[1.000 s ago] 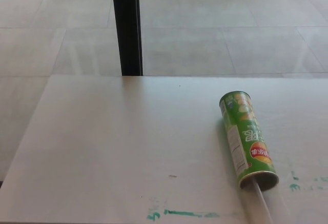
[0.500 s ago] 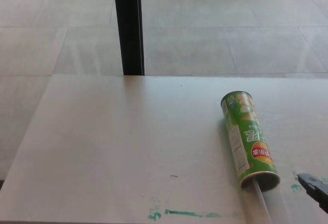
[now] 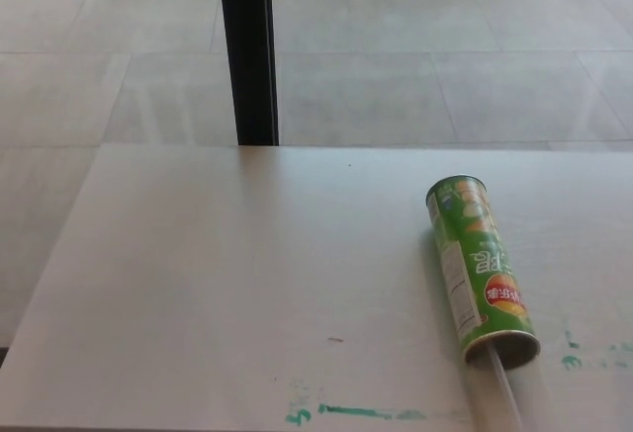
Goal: Use the finger on the right hand of the robot to pull out the chips tray kept inside a container in the middle of the desk
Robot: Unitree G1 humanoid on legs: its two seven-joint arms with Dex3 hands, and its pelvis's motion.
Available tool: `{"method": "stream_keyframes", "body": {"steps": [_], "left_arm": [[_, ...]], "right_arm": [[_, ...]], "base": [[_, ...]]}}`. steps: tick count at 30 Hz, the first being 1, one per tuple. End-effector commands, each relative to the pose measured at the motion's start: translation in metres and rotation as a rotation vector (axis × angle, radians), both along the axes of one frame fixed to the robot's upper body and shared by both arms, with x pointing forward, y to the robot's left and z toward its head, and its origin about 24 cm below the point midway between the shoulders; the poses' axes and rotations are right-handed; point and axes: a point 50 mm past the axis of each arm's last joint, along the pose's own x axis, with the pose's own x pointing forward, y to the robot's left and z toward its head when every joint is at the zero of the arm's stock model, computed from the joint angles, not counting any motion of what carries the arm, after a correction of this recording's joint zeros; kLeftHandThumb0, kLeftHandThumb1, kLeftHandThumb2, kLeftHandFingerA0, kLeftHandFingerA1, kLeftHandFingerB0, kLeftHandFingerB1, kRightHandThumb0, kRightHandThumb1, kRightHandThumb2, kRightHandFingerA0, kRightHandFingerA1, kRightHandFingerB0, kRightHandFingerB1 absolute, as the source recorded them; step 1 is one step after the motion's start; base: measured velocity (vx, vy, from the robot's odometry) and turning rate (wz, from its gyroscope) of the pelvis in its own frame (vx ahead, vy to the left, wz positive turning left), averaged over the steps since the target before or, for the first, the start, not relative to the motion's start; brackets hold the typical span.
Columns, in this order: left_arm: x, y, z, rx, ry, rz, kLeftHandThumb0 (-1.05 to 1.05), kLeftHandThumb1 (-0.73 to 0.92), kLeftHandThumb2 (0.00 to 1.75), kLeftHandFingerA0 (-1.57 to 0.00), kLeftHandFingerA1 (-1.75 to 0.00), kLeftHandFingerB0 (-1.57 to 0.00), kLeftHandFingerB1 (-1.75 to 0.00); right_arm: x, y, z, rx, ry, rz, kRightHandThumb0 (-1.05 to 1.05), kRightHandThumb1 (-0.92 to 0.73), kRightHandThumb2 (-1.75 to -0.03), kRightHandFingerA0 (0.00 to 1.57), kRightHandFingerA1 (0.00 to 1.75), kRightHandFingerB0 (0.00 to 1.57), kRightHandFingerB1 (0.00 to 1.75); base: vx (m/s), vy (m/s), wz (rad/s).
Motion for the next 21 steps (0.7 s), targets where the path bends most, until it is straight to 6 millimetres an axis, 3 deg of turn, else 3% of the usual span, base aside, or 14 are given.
{"method": "stream_keyframes", "body": {"steps": [1,2,6,7,9,10,12,14,20,21], "left_arm": [[-0.006,0.007,0.004,0.009,0.01,0.014,-0.47,0.74,0.62,-0.56,-0.63,-0.56,-0.56],[-0.006,0.007,0.004,0.004,0.003,0.022,-0.47,0.73,0.62,-0.56,-0.63,-0.56,-0.56],[-0.008,0.006,0.002,0.009,0.018,0.004,-0.48,0.75,0.62,-0.57,-0.64,-0.56,-0.54],[-0.008,0.005,0.002,0.012,0.02,-0.009,-0.48,0.75,0.62,-0.56,-0.64,-0.6,-0.6],[-0.009,0.005,0.001,-0.002,0.011,0.005,-0.48,0.75,0.61,-0.54,-0.64,-0.62,-0.63],[-0.009,0.004,0.001,0.007,0.015,0.011,-0.48,0.73,0.61,-0.58,-0.66,-0.62,-0.61],[-0.01,0.005,0.0,0.01,0.015,0.02,-0.48,0.73,0.61,-0.59,-0.64,-0.65,-0.63],[-0.009,0.005,0.001,-0.001,0.011,0.025,-0.47,0.74,0.62,-0.54,-0.63,-0.57,-0.57],[-0.007,0.005,0.002,-0.003,0.012,0.028,-0.47,0.73,0.61,-0.55,-0.64,-0.6,-0.6],[-0.007,0.005,0.001,0.003,0.017,0.021,-0.48,0.74,0.62,-0.57,-0.62,-0.58,-0.56]], "right_arm": [[-0.046,-0.054,-0.026,0.114,-0.126,-0.387,-0.1,-0.44,-0.75,0.76,0.81,0.0,0.24],[-0.056,-0.063,-0.035,0.131,-0.125,-0.457,-0.07,-0.56,-0.57,0.78,0.84,0.01,0.25],[-0.068,-0.075,-0.051,0.149,-0.115,-0.57,-0.11,-0.57,-0.57,0.76,0.86,0.02,0.27],[-0.071,-0.078,-0.058,0.179,-0.134,-0.626,-0.14,-0.53,-0.64,0.76,0.86,0.06,0.19],[-0.072,-0.081,-0.066,0.186,-0.159,-0.664,-0.14,-0.54,-0.6,0.78,0.82,0.07,0.22],[-0.075,-0.083,-0.078,0.227,-0.162,-0.701,-0.13,-0.56,-0.61,0.71,0.93,0.08,0.21],[-0.075,-0.085,-0.083,0.254,-0.16,-0.725,-0.12,-0.58,-0.6,0.73,0.94,0.06,0.24],[-0.081,-0.088,-0.098,0.344,-0.137,-0.781,-0.17,-0.59,-0.64,0.83,0.74,0.07,0.2],[-0.094,-0.094,-0.128,0.524,-0.144,-0.944,-0.19,-0.6,-0.59,0.81,0.71,0.09,0.27],[-0.097,-0.094,-0.131,0.548,-0.13,-0.959,-0.21,-0.62,-0.62,0.72,0.77,0.08,0.25]], "base": [[0.0,0.0,0.0],[0.0,0.0,0.0],[0.0,0.0,0.0],[0.0,0.0,0.0],[0.0,0.0,0.0],[0.0,0.0,0.0],[0.0,0.0,0.0],[0.0,0.0,0.0],[0.0,0.0,0.0],[0.0,0.0,0.0]]}}
